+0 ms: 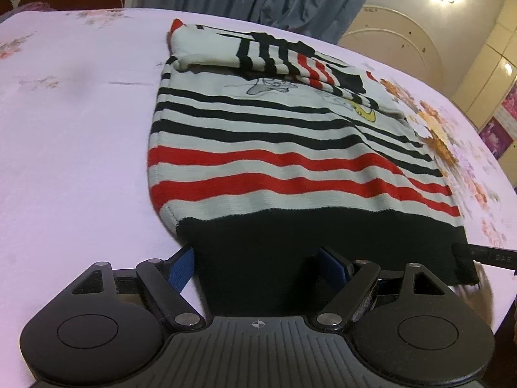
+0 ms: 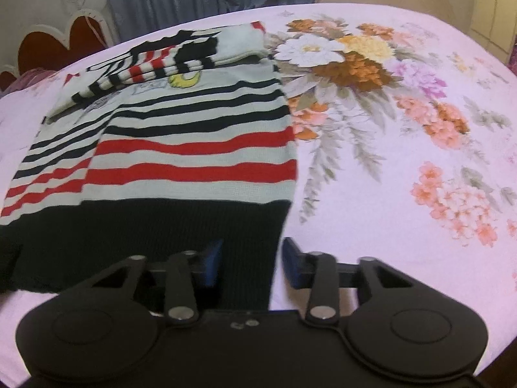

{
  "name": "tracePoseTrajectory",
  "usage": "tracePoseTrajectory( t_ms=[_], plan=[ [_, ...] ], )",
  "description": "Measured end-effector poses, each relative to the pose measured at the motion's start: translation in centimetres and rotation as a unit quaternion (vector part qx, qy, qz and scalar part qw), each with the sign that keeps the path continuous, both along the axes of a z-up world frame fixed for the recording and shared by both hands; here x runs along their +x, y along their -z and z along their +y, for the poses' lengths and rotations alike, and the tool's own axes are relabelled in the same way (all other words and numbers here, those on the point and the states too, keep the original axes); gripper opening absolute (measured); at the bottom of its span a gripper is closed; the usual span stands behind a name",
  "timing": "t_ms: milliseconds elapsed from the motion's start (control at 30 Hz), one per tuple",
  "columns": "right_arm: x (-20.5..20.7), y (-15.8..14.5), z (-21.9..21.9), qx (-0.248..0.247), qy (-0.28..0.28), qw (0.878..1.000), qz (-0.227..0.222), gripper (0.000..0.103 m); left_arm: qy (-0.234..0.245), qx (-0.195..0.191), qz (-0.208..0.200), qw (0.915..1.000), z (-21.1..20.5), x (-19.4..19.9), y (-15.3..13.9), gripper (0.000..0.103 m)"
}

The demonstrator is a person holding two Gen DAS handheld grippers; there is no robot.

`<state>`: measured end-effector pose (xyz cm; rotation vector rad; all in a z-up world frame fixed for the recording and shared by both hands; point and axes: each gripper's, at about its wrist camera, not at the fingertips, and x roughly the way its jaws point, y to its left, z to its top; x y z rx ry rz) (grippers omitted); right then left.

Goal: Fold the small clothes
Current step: 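Lower both tools onto the black hem and close on it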

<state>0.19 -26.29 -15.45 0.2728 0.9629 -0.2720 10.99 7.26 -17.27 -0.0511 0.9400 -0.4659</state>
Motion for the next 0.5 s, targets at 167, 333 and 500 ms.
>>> tracePoseTrajectory(
  t_ms=[167,333,500],
  plan=[
    [0.15,-0.08,-0.31,0.017,-0.002,1.0,0.002,0.029,0.002,0.0,0.0,1.0,0.39,0.28,-0.07,0.064],
    [0.65,0.0,-0.39,0.03,-0.006,1.0,0.005,0.039,0.003,0.009,-0.003,0.9999,0.04,0.18,-0.01,0.065],
    [0.75,-0.25,-0.03,0.032,-0.019,0.999,0.007,0.017,-0.016,-0.002,0.001,0.9999,0.78,0.08,-0.18,0.051]
  ],
)
